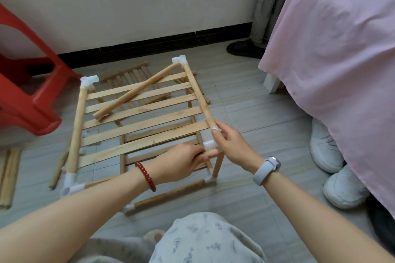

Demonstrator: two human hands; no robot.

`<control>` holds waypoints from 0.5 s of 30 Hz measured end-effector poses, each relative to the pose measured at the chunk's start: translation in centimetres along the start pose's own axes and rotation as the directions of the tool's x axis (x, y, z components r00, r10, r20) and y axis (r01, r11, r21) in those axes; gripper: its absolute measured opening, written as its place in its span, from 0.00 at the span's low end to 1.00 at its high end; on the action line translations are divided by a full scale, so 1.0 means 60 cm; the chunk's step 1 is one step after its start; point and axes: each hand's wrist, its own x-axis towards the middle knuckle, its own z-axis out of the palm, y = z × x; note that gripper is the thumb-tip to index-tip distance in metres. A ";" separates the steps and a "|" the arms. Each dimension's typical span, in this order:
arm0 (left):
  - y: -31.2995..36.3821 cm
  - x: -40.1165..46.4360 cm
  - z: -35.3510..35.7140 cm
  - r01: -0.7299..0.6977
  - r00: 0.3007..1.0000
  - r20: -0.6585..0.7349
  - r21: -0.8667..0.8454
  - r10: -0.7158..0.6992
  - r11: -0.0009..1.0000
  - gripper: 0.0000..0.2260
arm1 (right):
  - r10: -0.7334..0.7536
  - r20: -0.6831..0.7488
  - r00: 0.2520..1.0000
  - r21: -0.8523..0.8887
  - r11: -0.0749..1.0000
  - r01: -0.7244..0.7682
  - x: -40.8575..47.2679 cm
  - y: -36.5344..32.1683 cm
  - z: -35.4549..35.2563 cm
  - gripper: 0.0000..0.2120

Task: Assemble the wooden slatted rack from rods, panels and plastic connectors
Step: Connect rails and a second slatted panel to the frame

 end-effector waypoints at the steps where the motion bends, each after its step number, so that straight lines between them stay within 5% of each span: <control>1: 0.000 0.001 0.000 -0.004 1.000 -0.003 0.004 0.004 1.000 0.08 | -0.028 0.002 1.000 -0.011 1.000 0.028 0.000 0.000 -0.001 0.14; 9: -0.005 -0.009 -0.001 -0.025 1.000 -0.009 0.011 0.025 1.000 0.07 | -0.025 0.060 0.998 0.072 0.997 0.020 -0.006 0.000 0.009 0.16; 12: -0.016 -0.018 -0.007 -0.006 1.000 0.023 -0.026 0.006 1.000 0.11 | 0.087 0.126 0.988 0.103 0.990 -0.100 -0.007 0.006 0.018 0.26; 15: -0.041 -0.022 -0.025 0.103 0.983 -0.154 0.007 -0.101 0.995 0.13 | 0.184 -0.001 0.983 0.060 0.981 -0.183 -0.007 0.006 0.025 0.14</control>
